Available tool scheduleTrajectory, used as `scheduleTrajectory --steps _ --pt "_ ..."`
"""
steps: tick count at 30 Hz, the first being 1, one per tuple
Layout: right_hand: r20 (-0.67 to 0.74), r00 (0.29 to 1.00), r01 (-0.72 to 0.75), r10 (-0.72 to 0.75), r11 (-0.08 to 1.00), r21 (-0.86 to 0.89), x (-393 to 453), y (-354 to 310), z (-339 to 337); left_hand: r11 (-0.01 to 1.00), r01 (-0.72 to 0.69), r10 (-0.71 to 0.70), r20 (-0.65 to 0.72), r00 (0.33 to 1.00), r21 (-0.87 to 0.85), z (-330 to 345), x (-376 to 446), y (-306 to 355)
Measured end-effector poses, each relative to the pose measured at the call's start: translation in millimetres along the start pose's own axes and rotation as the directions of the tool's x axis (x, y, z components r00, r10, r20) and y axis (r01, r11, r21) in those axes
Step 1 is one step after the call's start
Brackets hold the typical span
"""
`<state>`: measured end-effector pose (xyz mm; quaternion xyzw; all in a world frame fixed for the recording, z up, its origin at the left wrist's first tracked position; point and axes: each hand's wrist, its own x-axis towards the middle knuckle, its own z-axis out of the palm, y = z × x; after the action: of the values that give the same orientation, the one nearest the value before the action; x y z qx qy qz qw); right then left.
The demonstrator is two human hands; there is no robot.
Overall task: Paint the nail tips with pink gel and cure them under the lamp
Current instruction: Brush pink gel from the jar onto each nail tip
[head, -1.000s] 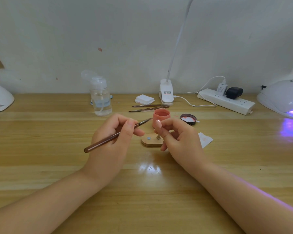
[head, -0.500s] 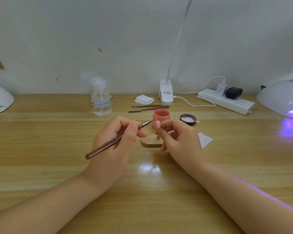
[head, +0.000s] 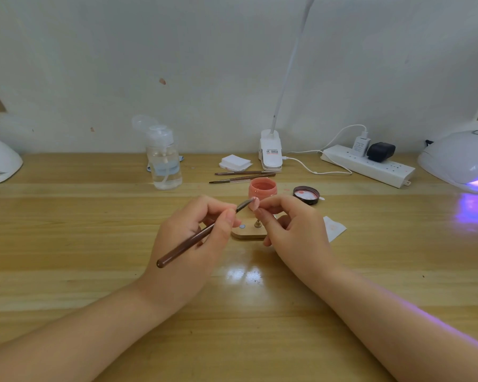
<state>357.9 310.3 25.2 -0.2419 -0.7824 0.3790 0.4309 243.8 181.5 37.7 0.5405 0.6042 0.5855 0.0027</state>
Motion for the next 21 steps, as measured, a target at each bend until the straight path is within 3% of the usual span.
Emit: scheduleTrajectory --steps 8,14,21 --pt "-0.001 1.0 0.001 -0.001 1.0 -0.017 -0.6 0.5 0.3 0.998 -0.05 0.051 -0.022 0.998 0.04 -0.7 0.3 1.5" --pt "0.01 0.999 0.041 -0.04 0.995 -0.087 -1.5 1.9 0.4 0.983 -0.069 0.065 0.028 0.998 0.169 -1.9 -1.2 -1.3" --pt "-0.008 0.999 0.034 -0.035 0.998 -0.061 -1.6 2.7 1.0 0.988 -0.104 0.107 -0.023 0.994 0.113 -2.2 -1.6 3.0"
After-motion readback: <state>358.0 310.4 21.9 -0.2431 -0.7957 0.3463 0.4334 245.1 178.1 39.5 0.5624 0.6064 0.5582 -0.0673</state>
